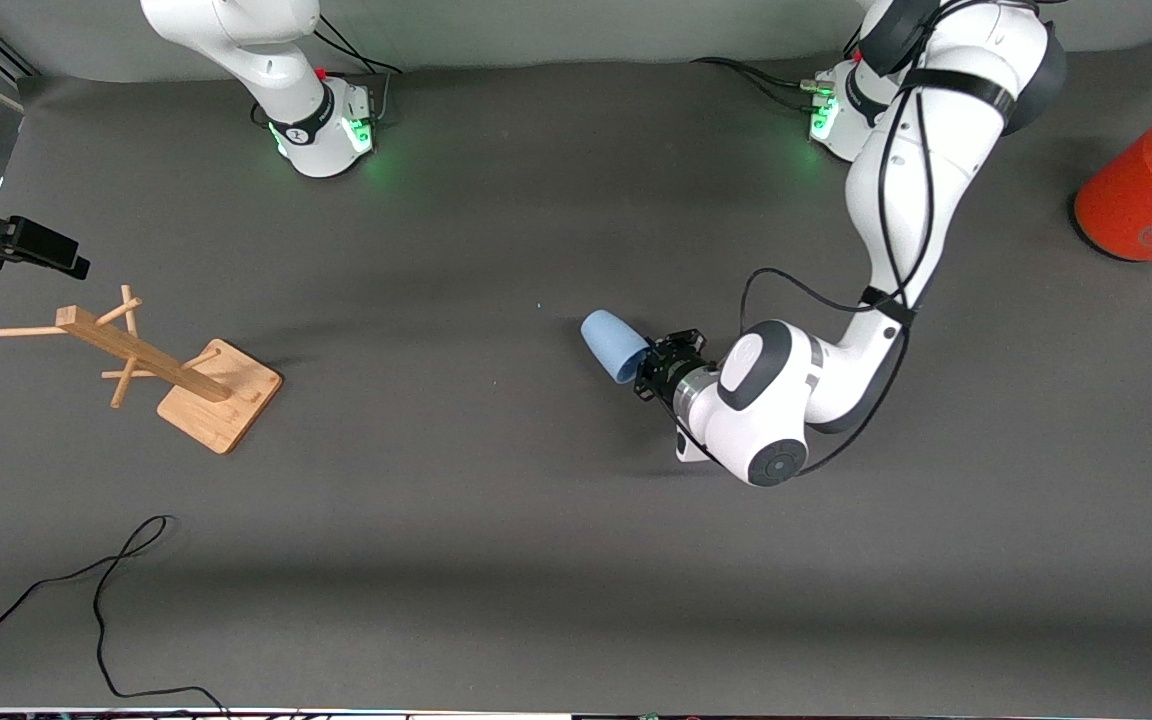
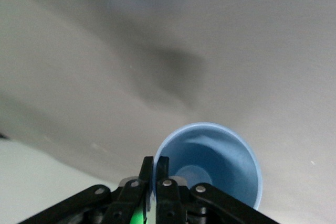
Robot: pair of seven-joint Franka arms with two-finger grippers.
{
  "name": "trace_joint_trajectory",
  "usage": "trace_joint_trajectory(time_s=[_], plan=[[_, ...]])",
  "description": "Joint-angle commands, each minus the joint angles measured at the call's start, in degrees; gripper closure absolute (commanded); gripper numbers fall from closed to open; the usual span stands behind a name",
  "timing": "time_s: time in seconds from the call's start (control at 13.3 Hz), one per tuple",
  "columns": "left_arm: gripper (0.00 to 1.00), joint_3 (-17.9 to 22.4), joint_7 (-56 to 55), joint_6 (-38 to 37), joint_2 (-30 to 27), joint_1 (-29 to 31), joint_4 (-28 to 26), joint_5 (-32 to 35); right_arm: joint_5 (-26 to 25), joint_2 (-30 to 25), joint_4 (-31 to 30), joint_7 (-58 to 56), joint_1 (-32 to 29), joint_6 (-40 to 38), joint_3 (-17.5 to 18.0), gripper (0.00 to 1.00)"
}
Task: Rotate and upright cup with both arms
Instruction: 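Grip the cup rim with the left gripper and rotate it upright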
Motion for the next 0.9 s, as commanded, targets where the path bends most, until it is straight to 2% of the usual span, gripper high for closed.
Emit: trace_joint_trajectory(time_s=[0.0,0.15,0.38,0.68,0.83], plan=[[1.00,-0.81,6.17,-0.60,-4.62,-3.73,2.10,12.47,-1.33,1.79,2.75,-0.43,0.36,-0.89,-0.07,0.00],[1.00,-0.91,7.34,2.98,-8.65,-5.41,1.40,19.53,-1.33,1.79,2.57,-0.43,0.36,-1.07,-0.25,0.00],[1.00,-0.64,4.81,9.41,-14.90,-10.06,-5.34,29.20,-1.33,1.79,2.66,-0.34,0.27,-1.16,-0.51,0.00],[1.00,-0.64,-8.53,20.12,-21.50,-15.78,-16.24,45.90,-1.24,1.70,2.75,-0.17,0.27,-1.16,-0.60,0.00],[1.00,-0.64,-16.00,22.78,-21.17,-18.67,-19.07,54.32,-1.24,1.53,2.75,-0.17,0.18,-1.16,-0.69,0.00]])
